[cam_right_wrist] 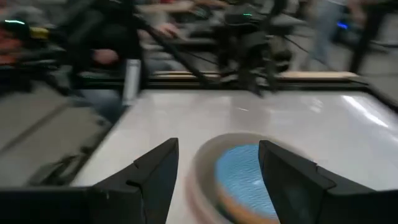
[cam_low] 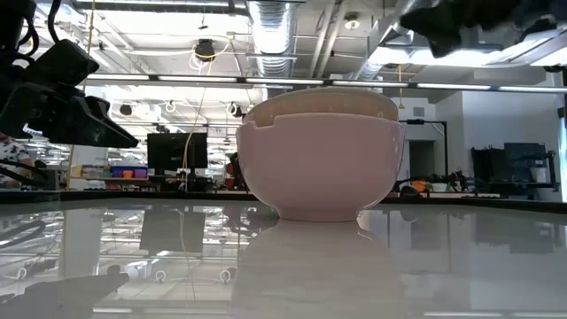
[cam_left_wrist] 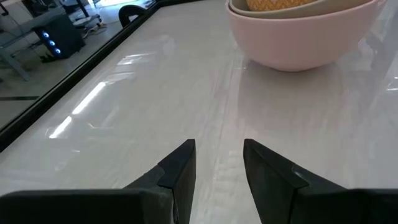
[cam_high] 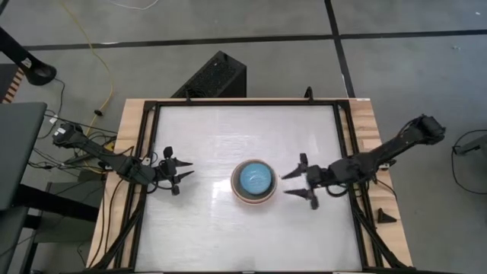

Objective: Nest bowls inside each other
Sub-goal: Return to Home Position

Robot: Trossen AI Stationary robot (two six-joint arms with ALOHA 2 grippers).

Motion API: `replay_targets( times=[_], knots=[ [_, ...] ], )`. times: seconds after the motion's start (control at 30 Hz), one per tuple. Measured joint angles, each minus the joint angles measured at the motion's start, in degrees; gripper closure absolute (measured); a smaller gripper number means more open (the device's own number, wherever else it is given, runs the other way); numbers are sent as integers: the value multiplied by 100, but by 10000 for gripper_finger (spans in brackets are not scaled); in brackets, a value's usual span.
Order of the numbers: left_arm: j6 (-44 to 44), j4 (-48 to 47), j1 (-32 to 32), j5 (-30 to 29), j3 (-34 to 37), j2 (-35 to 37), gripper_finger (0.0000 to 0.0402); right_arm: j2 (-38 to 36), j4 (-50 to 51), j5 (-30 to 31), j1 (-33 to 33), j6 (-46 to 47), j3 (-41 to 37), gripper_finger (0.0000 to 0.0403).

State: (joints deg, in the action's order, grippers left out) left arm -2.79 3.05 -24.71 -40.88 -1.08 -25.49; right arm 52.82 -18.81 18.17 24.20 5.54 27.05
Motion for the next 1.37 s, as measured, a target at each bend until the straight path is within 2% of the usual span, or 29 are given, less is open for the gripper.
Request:
replay_targets(
  times=[0.13, 0.23, 0.33, 0.67, 0.83, 1.0, 1.2, 1.37],
  knots=[
    [0, 0, 0, 0, 0, 1, 276, -538, -964, -472, -164, -18, -1037, 150],
    [0, 0, -1, 0, 0, -1, 276, -781, -1187, -596, -310, -3, -1549, 150],
    [0, 0, -1, 0, 0, -1, 276, -984, -1344, -1095, -581, -57, -1878, 150],
    [0, -1, -2, 0, 0, 2, 276, -1172, -1458, -2692, -2462, -186, -2494, 150],
    [0, -2, -1, 1, 0, -1, 276, -1273, -1374, -2435, -2971, -41, -2656, 153],
    [0, 2, -2, 0, 0, -1, 276, -1540, -1213, -2371, -3035, 32, -2658, 175],
    [0, 2, -2, 1, 0, 1, 276, -2328, -287, -1809, -3042, -113, -2660, 217],
    [0, 2, -2, 0, 0, -1, 276, -3072, 125, -1670, -3042, -110, -2662, 257]
  ],
)
